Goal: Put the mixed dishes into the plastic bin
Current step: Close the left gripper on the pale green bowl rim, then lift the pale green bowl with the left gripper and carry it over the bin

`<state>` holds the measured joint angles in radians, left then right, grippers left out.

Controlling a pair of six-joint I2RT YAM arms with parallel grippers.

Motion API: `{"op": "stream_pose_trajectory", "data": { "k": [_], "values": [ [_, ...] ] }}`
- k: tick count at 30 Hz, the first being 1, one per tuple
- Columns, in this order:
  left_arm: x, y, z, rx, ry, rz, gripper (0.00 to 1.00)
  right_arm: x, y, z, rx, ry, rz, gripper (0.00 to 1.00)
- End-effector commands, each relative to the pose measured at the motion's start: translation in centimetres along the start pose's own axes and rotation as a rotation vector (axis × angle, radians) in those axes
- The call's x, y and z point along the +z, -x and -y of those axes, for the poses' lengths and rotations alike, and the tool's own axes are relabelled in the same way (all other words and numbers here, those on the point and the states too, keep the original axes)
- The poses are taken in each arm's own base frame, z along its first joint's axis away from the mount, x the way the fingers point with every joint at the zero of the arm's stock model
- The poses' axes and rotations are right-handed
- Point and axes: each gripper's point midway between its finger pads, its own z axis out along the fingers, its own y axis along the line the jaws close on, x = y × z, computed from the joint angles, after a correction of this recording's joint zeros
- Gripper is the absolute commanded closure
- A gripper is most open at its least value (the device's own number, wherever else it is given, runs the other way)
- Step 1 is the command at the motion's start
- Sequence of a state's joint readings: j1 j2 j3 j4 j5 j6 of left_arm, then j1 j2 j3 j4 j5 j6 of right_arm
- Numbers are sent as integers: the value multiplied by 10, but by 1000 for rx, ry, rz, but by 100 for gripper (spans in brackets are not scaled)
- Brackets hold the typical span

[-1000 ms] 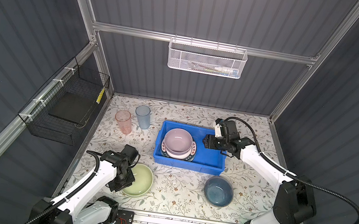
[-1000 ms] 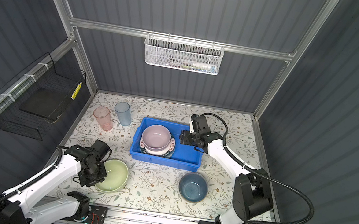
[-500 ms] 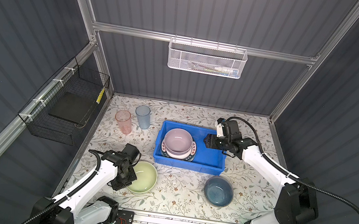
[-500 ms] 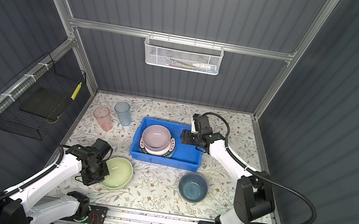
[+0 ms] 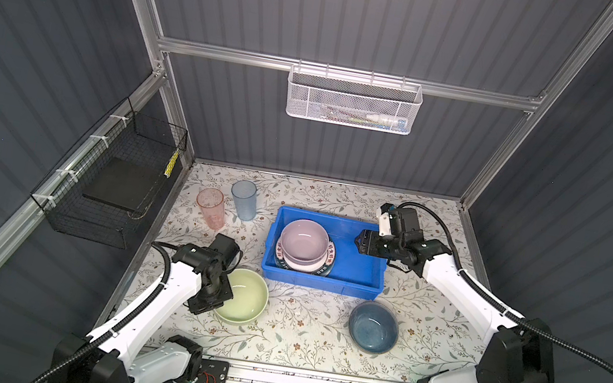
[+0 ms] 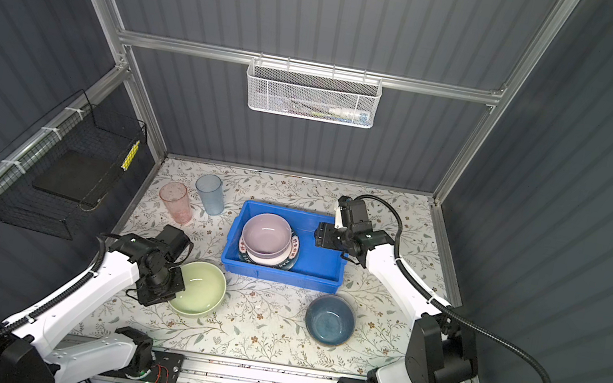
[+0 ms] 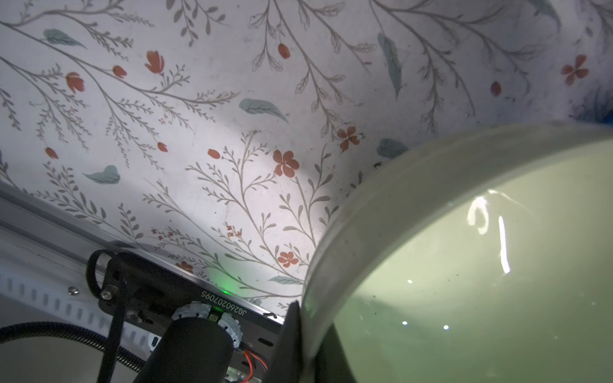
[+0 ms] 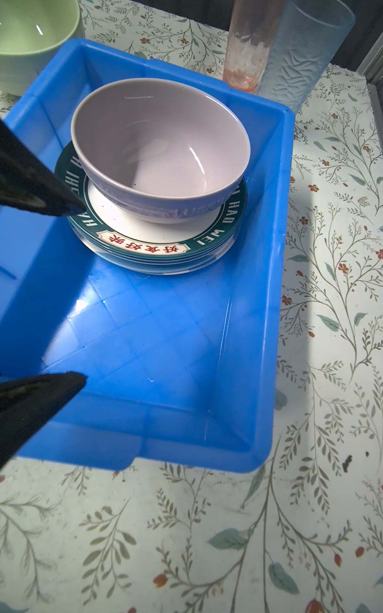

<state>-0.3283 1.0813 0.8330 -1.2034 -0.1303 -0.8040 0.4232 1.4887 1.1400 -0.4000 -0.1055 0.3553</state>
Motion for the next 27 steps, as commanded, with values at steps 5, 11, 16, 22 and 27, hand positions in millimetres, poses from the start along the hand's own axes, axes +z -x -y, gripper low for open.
{"op": "stream_pose_trajectory", "data": {
  "k": [5, 11, 16, 22, 27],
  "values": [
    [-52, 24, -17, 74, 90, 117, 100, -10, -9, 5, 13, -10, -17, 24],
    [-82, 44, -16, 113, 115, 193, 100, -16, -8, 4, 8, -5, -4, 21],
    [-110, 71, 15, 183, 24, 258, 100, -22, -12, 6, 1, -13, -11, 20],
    [-144, 110, 80, 309, -159, 332, 100, -26, -21, 7, 5, -13, -37, 19],
    [-155, 135, 121, 396, -230, 350, 100, -38, -22, 9, 7, -24, -34, 18]
  ]
}}
